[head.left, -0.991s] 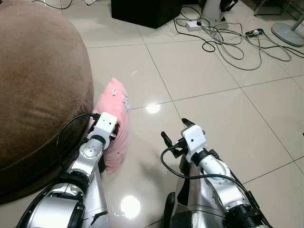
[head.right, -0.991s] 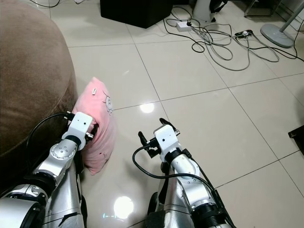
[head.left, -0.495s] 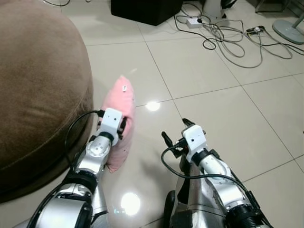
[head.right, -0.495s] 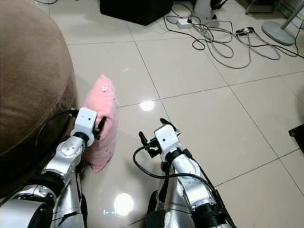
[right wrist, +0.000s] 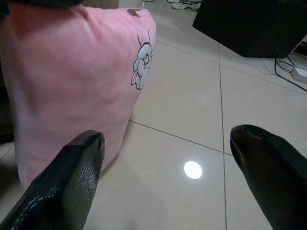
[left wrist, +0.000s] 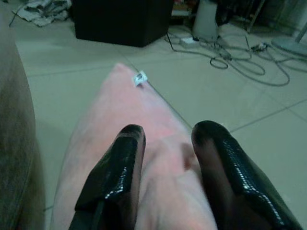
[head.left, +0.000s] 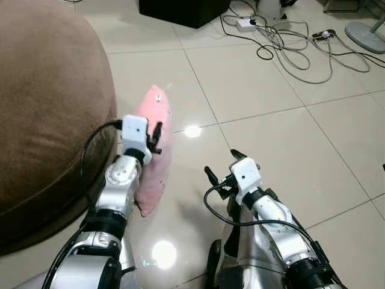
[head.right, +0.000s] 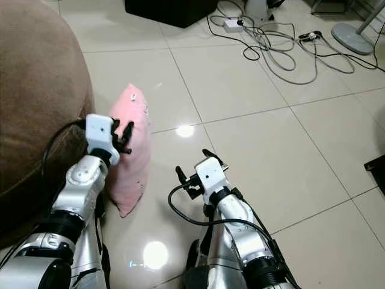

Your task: Move the pillow to the sofa from floor

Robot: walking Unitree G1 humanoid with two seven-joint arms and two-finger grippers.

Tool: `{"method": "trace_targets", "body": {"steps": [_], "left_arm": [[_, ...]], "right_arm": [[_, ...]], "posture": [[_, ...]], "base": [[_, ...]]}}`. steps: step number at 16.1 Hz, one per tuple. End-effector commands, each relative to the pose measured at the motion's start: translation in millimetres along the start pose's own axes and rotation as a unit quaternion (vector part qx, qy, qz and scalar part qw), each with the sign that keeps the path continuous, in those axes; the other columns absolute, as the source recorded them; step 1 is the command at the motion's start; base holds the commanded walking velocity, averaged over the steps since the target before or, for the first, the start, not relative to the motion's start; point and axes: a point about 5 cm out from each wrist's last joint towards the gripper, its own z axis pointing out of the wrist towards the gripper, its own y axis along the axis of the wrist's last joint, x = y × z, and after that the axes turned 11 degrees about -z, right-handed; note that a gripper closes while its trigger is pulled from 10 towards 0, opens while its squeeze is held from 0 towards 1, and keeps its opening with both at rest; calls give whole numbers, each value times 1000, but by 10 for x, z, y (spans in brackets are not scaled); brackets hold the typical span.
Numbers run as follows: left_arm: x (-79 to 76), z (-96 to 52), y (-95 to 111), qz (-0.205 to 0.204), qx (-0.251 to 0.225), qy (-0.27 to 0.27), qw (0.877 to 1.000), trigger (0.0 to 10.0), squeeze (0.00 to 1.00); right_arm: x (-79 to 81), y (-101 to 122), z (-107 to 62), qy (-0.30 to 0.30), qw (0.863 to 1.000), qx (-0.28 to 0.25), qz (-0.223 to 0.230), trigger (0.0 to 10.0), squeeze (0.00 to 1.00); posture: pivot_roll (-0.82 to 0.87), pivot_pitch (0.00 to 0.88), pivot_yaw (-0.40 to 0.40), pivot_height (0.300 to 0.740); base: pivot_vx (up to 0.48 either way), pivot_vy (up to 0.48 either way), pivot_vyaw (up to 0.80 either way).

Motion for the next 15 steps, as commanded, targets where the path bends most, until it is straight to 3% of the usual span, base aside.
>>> {"method": "trace_targets", "body": {"steps": [1, 7, 12, 14, 15], "left_arm": [[-76, 18, 76, -4, -14, -16, 1000, 0, 0], [-92, 38, 283, -5, -41, -19, 999, 0, 0], [-99, 102, 681, 5, -91, -22, 996, 0, 0], [-106, 115, 704, 15, -85, -32, 996, 0, 0], [-99, 122, 610, 35, -56, -29, 997, 0, 0]], "right_arm": [[-37, -74, -36, -2, 1000, 17, -2, 10000, 0], [-57, -73, -17, 0, 1000, 18, -6, 10000, 0], [-76, -84, -10, 1, 1000, 19, -12, 10000, 0], [-76, -88, -7, 1, 1000, 20, -12, 10000, 0], [-76, -87, -5, 2, 1000, 20, -13, 10000, 0]], "posture": [[79, 232, -206, 449], [84, 220, -213, 449], [85, 207, -217, 449], [88, 199, -216, 449], [88, 199, -216, 449]], "base": [[0, 0, 0], [0, 0, 0], [0, 0, 0], [0, 0, 0], [0, 0, 0]]}}
